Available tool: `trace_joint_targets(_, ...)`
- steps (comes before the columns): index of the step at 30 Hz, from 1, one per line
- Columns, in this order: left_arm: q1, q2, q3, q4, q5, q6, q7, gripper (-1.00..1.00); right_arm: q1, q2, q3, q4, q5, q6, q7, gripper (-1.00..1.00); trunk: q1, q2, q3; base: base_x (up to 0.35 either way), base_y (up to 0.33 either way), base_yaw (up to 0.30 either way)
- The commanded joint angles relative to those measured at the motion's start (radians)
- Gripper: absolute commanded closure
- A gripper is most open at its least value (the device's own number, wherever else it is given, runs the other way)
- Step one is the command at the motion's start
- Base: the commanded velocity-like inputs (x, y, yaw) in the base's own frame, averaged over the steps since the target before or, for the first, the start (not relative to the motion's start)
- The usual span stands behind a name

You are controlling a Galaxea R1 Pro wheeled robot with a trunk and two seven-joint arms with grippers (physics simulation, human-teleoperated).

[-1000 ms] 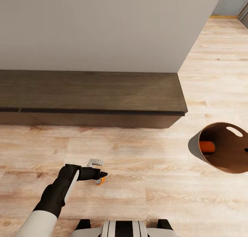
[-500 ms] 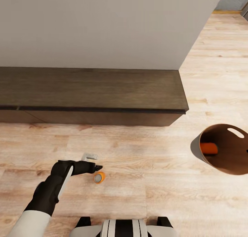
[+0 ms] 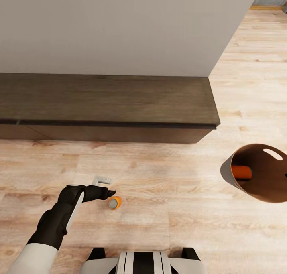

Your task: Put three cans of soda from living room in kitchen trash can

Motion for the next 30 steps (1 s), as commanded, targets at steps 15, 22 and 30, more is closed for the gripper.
trace_joint_targets(15,0.000,-0.005,-0.003,0.003,0.000,0.000,0.003,-1.00,0.001,0.000,0.000,-0.003,0.000,0.003,0.004,1.00,0.057,-0.105,-0.070,0.000,0.000,0.000)
trace_joint_targets(22,0.001,-0.005,-0.003,0.002,0.001,-0.002,0.003,-1.00,0.001,0.001,0.001,-0.005,0.000,0.003,0.004,1.00,0.084,-0.154,-0.102,0.000,0.000,0.000)
trace_joint_targets(30,0.002,-0.005,-0.002,-0.002,0.002,-0.002,0.003,-1.00,0.001,0.000,0.001,-0.009,0.001,0.003,0.004,1.00,0.115,-0.210,-0.139,0.000,0.000,0.000)
